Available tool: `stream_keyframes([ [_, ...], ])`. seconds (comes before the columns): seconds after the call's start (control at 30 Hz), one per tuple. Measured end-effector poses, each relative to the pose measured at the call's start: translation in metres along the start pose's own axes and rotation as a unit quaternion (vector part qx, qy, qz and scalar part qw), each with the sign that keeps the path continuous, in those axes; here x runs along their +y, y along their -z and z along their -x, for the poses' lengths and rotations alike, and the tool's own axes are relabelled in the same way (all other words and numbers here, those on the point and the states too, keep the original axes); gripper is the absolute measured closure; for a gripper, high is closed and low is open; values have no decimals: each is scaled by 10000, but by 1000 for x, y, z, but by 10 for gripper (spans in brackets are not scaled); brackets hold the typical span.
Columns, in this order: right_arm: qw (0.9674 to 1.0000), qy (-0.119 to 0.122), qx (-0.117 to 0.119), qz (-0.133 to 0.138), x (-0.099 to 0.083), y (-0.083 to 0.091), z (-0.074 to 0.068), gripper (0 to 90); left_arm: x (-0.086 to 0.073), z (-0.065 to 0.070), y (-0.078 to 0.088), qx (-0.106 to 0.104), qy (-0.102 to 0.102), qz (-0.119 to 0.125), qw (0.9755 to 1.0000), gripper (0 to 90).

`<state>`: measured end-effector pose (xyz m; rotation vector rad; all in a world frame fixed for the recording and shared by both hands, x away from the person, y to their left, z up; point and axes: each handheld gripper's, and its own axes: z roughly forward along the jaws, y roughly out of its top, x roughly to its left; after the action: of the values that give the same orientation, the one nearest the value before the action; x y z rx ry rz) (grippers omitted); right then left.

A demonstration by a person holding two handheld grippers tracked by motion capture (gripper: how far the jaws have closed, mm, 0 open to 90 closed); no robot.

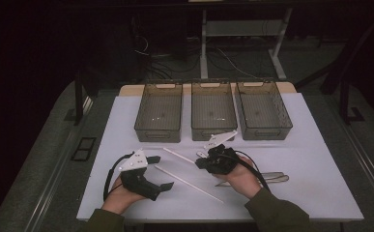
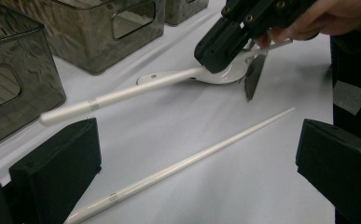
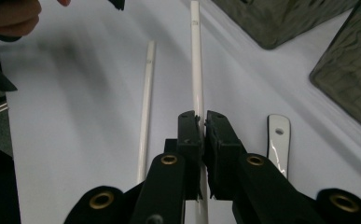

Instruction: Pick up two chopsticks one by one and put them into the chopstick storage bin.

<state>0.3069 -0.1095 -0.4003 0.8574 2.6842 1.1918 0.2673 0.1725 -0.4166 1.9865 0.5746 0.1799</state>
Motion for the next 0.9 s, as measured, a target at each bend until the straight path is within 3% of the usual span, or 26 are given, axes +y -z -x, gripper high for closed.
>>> stream_keyframes([
  [0.43,9996,-143,-93,241,19,10,12,849,0,-1,0,0,5,10,10000,0],
  [0.9,9980,-251,-415,395,66,6,31,848,0,-1,-1,-30,0,9,10000,0],
])
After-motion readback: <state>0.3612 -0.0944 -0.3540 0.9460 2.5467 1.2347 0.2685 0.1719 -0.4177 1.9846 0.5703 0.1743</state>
